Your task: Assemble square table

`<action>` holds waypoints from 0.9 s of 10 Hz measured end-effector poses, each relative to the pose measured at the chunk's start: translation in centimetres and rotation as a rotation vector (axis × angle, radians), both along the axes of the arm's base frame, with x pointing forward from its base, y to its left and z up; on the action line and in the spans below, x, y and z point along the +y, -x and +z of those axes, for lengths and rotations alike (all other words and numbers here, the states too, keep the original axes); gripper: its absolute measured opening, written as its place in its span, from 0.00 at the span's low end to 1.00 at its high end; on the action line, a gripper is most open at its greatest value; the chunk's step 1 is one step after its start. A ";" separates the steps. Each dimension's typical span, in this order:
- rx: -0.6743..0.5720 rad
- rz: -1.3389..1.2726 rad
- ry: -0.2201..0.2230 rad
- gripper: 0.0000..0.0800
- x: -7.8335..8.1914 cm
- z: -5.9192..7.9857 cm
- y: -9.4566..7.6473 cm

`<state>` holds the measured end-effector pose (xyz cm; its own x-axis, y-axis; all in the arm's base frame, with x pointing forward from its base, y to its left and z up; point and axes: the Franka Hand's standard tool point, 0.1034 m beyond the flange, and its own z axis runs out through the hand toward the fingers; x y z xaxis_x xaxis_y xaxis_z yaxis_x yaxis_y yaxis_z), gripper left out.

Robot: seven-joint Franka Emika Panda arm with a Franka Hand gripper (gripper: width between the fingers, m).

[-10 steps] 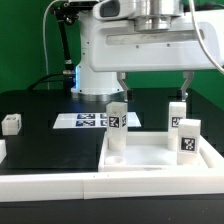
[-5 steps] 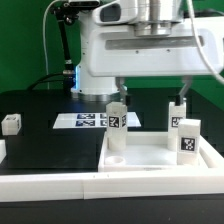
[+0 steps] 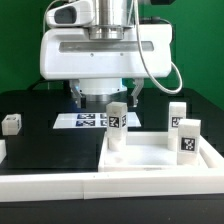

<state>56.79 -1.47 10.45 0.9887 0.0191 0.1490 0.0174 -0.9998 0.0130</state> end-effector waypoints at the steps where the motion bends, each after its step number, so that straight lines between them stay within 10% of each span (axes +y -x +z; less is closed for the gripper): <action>1: 0.000 0.000 0.000 0.81 0.0 0.0 0.0; 4: 0.004 0.003 0.010 0.81 -2.2 0.0 0.2; 9: 0.046 0.102 0.052 0.81 -11.2 -0.8 4.3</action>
Offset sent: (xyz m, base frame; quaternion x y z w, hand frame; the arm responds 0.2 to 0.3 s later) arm 0.0000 -0.0300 0.0000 0.0000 0.0000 0.0000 1.0000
